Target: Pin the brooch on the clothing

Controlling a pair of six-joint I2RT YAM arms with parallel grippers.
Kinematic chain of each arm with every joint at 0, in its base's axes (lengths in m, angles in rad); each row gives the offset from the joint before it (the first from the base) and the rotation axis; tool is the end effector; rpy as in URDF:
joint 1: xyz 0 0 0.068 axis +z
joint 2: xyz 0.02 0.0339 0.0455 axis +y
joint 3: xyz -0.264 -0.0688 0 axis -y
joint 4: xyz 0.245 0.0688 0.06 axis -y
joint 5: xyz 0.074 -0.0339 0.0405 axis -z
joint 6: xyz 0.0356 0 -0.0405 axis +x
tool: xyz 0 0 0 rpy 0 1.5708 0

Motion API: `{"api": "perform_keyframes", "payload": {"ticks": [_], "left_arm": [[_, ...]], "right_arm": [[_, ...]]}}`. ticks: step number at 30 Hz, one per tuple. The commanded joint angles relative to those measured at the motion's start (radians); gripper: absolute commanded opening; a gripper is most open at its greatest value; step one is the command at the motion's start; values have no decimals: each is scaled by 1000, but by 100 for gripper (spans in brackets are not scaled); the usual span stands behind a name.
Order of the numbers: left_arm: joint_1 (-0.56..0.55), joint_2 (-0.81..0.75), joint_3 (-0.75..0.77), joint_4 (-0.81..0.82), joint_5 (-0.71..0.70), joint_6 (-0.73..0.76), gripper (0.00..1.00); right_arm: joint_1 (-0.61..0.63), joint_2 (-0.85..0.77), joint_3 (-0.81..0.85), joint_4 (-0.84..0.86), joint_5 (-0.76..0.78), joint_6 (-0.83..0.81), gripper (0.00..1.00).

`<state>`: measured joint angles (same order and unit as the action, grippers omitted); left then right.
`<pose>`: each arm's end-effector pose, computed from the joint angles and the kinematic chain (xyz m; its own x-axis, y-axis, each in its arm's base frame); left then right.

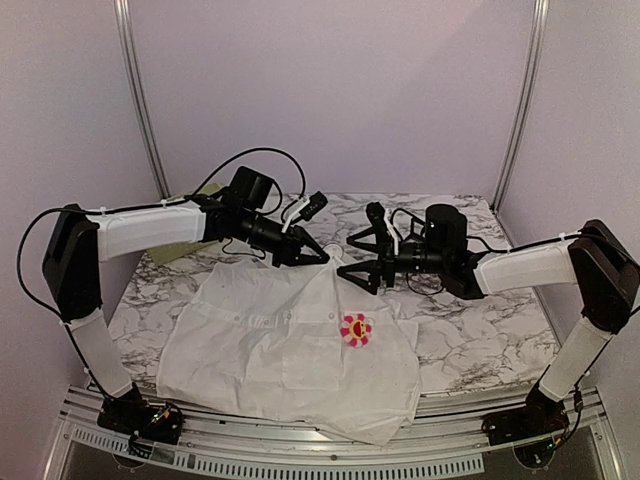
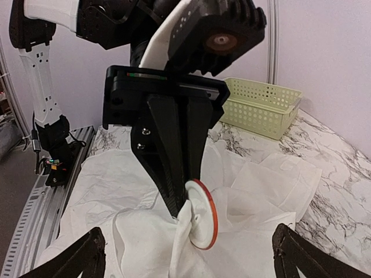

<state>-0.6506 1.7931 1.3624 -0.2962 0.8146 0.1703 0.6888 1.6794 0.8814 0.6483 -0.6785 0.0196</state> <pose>0.3021 -0.2625 0.2578 -0.3774 0.4334 -0.8184 0.9255 0.1454 -0.3498 0.2662 0.2481 0.2273 -0.1342 -0.0907 -0.9868 -0.9715 0.2084 0.1130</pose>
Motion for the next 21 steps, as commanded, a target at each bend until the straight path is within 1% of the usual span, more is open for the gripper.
{"api": "perform_keyframes", "payload": {"ticks": [1, 4, 5, 6, 8, 11, 12, 16, 21], "left_arm": [[-15, -41, -14, 38, -8, -6, 0], [-15, -43, -18, 42, -7, -2, 0], [-15, -43, -20, 43, -6, -1, 0], [-15, -44, -19, 44, -5, -1, 0], [-15, -43, -19, 45, -3, -1, 0], [-15, -41, -21, 48, 0, 8, 0], [-15, -39, -22, 49, 1, 8, 0], [-15, -33, -21, 55, 3, 9, 0], [-15, -32, -18, 66, 5, 9, 0]], "right_arm": [[16, 50, 4, 119, 0, 22, 98], [15, 91, 35, 120, -41, 26, 92], [15, 104, 45, 121, -59, 29, 87], [13, 111, 55, 118, -74, 30, 82], [9, 132, 65, 118, -83, 38, 66], [-1, 135, 47, 178, -91, 68, 42], [-4, 135, 46, 191, -97, 79, 38], [-5, 148, 60, 188, -111, 89, 36], [-6, 165, 67, 189, -119, 99, 24]]}}
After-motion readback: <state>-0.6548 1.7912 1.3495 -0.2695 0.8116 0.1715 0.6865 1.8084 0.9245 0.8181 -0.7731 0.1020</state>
